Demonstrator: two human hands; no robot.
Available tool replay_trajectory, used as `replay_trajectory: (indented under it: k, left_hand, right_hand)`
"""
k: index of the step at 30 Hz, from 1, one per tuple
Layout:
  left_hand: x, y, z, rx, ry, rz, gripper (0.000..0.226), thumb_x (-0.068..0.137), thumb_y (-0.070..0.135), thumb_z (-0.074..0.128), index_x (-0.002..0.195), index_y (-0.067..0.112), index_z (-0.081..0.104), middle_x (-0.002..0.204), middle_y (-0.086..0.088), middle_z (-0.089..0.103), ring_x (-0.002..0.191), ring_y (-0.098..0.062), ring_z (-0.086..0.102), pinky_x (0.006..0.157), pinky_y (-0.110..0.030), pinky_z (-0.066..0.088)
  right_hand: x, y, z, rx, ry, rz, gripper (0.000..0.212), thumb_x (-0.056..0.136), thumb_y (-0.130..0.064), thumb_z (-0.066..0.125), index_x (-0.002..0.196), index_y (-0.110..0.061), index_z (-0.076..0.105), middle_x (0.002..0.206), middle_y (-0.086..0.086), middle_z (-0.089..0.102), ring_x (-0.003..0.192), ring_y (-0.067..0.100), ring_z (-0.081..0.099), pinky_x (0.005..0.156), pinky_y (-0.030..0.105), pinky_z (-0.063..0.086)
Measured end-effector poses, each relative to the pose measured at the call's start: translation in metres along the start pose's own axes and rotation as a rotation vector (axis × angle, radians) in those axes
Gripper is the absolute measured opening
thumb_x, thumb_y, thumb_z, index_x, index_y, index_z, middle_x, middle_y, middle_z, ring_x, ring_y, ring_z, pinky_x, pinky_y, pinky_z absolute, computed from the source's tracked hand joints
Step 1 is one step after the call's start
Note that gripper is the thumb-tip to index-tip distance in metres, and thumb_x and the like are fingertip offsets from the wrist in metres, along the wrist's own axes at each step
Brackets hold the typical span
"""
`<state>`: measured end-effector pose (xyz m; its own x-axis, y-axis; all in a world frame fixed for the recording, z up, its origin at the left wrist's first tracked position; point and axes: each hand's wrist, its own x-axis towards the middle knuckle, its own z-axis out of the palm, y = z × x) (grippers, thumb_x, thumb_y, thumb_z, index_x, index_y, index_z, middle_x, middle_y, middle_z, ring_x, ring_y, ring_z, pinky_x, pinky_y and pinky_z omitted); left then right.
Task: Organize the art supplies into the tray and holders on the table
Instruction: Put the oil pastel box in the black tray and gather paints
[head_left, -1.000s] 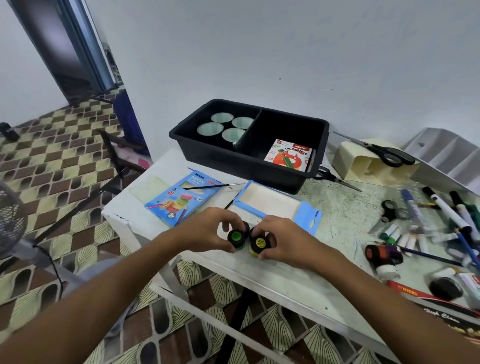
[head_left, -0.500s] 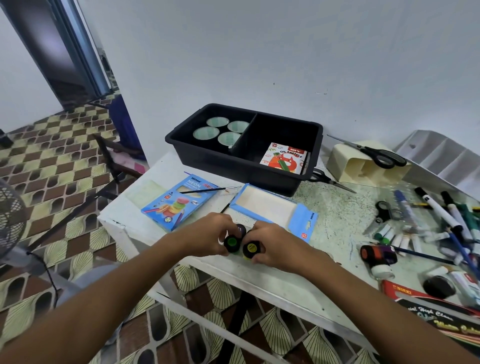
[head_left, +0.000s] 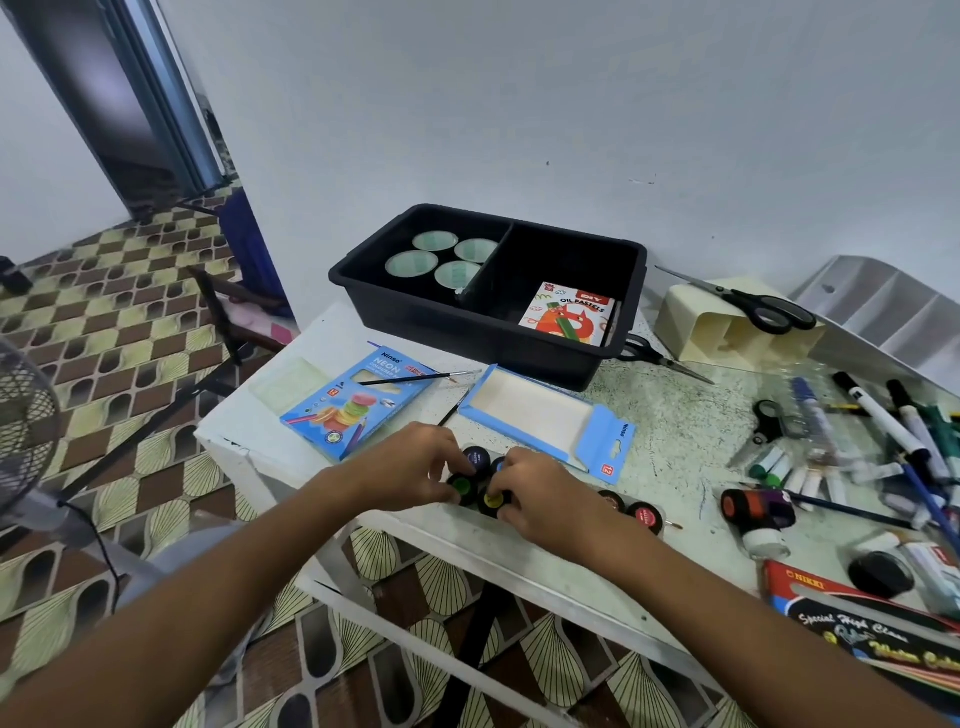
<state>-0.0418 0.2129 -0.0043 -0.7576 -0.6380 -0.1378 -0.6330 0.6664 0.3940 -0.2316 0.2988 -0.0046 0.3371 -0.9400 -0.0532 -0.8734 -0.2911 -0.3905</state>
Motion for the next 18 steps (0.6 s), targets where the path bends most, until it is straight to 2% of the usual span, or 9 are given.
replay_trajectory:
  k: [3, 7, 9, 11, 14, 18]
  left_hand:
    - [0.000, 0.000, -0.001, -0.015, 0.003, -0.011, 0.033, 0.085, 0.031, 0.073, 0.118, 0.024, 0.069, 0.101, 0.004, 0.062, 0.082, -0.006, 0.052, 0.072, -0.021, 0.045]
    - [0.001, 0.001, -0.004, 0.022, -0.001, 0.014, 0.034, 0.085, 0.033, 0.072, 0.119, 0.027, 0.069, 0.095, 0.012, 0.050, 0.078, -0.001, 0.046, 0.064, -0.013, 0.035]
    - [0.002, 0.003, -0.008, 0.068, -0.022, 0.035, 0.035, 0.086, 0.035, 0.071, 0.120, 0.027, 0.068, 0.096, 0.012, 0.049, 0.080, -0.002, 0.044, 0.065, -0.012, 0.034]
    - [0.003, 0.005, -0.011, 0.129, -0.040, 0.056, 0.036, 0.087, 0.037, 0.070, 0.121, 0.026, 0.068, 0.099, 0.009, 0.052, 0.086, -0.003, 0.045, 0.069, -0.015, 0.036]
    - [0.006, 0.008, -0.014, 0.211, -0.070, 0.075, 0.036, 0.087, 0.039, 0.069, 0.121, 0.026, 0.067, 0.103, 0.005, 0.057, 0.089, -0.005, 0.047, 0.071, -0.020, 0.037]
    - [0.014, 0.014, -0.019, 0.241, -0.132, 0.063, 0.037, 0.084, 0.042, 0.072, 0.116, 0.025, 0.069, 0.097, 0.008, 0.055, 0.086, -0.004, 0.046, 0.066, -0.018, 0.035]
  right_hand:
    - [-0.004, 0.001, 0.004, -0.010, 0.018, -0.006, 0.022, 0.093, -0.014, 0.054, 0.108, -0.009, 0.070, 0.105, 0.006, 0.051, 0.095, 0.024, 0.054, 0.081, 0.036, 0.047]
    - [-0.010, 0.002, 0.006, -0.072, 0.070, -0.100, 0.026, 0.094, -0.019, 0.049, 0.094, -0.005, 0.070, 0.097, 0.008, 0.050, 0.082, 0.027, 0.056, 0.069, 0.035, 0.045]
    - [-0.012, 0.002, 0.004, -0.199, 0.127, -0.219, 0.026, 0.091, -0.026, 0.055, 0.086, -0.006, 0.071, 0.092, 0.009, 0.056, 0.076, 0.027, 0.058, 0.063, 0.031, 0.040]
    - [-0.015, 0.005, 0.002, -0.289, 0.177, -0.316, 0.028, 0.086, -0.035, 0.064, 0.080, -0.009, 0.072, 0.086, 0.007, 0.060, 0.075, 0.024, 0.057, 0.064, 0.030, 0.042]
    - [-0.019, 0.014, 0.003, -0.314, 0.221, -0.387, 0.031, 0.084, -0.043, 0.066, 0.086, -0.013, 0.074, 0.088, 0.004, 0.062, 0.081, 0.021, 0.058, 0.070, 0.031, 0.045]
    - [-0.023, 0.018, 0.008, -0.376, 0.214, -0.387, 0.039, 0.088, -0.048, 0.056, 0.096, -0.014, 0.073, 0.093, 0.002, 0.063, 0.088, 0.021, 0.058, 0.075, 0.034, 0.045]
